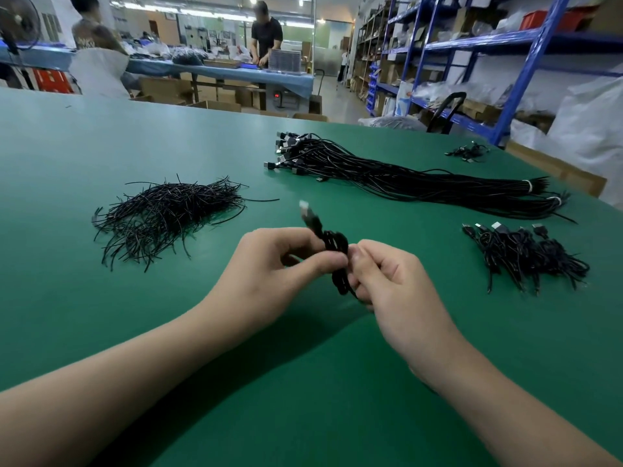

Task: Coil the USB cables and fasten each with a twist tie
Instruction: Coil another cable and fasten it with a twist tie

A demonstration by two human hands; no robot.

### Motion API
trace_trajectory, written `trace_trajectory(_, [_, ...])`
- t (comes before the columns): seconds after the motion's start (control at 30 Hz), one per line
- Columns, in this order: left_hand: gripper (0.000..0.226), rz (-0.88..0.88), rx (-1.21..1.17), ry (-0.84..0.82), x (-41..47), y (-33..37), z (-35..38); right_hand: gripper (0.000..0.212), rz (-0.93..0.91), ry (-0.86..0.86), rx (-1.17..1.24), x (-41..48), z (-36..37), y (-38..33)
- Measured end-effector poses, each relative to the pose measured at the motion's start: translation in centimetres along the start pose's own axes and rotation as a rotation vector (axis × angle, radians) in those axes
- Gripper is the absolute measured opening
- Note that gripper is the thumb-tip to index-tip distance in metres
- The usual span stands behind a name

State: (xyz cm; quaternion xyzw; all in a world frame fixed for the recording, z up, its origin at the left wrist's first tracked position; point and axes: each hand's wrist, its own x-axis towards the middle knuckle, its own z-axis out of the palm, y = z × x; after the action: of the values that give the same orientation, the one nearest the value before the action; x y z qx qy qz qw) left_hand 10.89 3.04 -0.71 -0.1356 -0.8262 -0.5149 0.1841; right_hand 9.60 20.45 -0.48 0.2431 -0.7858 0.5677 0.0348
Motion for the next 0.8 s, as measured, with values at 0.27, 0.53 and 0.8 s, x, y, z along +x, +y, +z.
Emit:
trace_trajectory(0.27, [0.033, -0.223, -0.438, -0.183, -0.1, 0.7, 0.1, 0.039, -0.357, 0.089, -0.385, -0.2, -0.7, -0.4])
trace_trajectory(0.53, [0.030, -0.405, -0.583, -0.319, 0.0, 1.1, -0.4, 0.029, -0.649, 0.169, -0.801, 0.1, -1.4, 0.2])
trace_trajectory(0.8, [0.031, -0.152, -0.216, -0.016, -0.1, 0.2, 0.0, 0.065, 0.184, -0.046, 0.080, 0.7, -0.7, 0.8])
